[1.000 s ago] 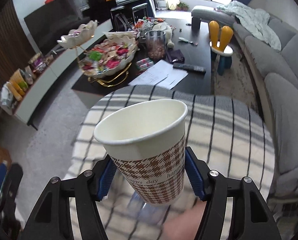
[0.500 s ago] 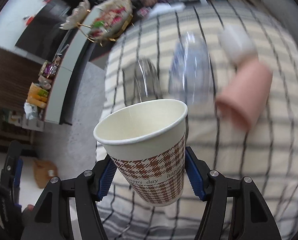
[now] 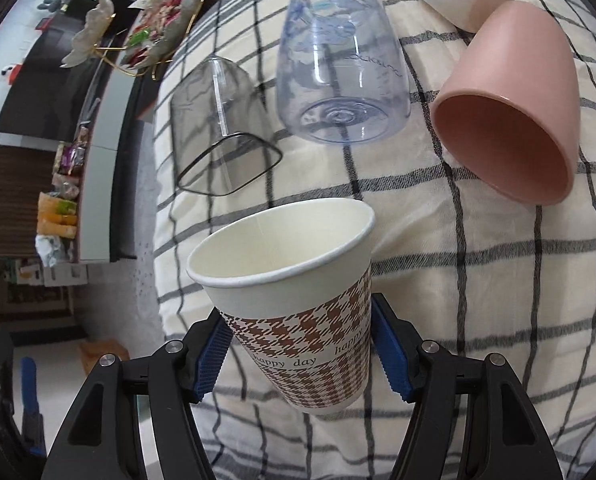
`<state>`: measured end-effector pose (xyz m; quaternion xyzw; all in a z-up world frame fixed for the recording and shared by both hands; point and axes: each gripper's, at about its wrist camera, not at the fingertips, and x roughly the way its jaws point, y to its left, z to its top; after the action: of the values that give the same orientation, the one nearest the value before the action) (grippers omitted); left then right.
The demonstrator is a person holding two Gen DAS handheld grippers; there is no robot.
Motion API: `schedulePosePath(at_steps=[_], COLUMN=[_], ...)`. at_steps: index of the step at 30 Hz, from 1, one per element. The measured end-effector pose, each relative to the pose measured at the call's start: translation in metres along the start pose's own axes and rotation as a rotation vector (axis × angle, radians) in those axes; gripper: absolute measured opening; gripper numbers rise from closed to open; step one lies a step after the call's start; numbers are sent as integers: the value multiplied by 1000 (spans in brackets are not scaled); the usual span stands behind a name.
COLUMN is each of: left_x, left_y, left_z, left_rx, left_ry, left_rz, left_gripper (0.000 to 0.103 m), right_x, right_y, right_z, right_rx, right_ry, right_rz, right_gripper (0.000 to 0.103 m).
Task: Flip cup upside down
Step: 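Lift the paper cup with the right gripper, rim up, then lower the paper cup upright onto the tablecloth and open the right gripper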
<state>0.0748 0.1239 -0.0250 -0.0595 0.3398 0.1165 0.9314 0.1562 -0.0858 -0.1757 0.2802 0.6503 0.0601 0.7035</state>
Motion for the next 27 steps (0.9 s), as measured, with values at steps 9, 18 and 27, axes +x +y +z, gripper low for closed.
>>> schedulePosePath(at_steps=[9, 18, 27], left_x=[11, -5, -14], left_y=[-1, -32, -86], left_z=[-11, -31, -76], left_rx=[2, 27, 110], left_ry=[31, 41, -20], left_rz=[-47, -187, -325], left_gripper=[103, 103, 103], right_x=[-1, -78, -152], right_y=[-10, -30, -80], right_z=[1, -26, -66], right_rx=[-12, -71, -84], right_ry=[-21, -240, -520], right_rz=[-9, -15, -183], right_gripper=[72, 75, 78])
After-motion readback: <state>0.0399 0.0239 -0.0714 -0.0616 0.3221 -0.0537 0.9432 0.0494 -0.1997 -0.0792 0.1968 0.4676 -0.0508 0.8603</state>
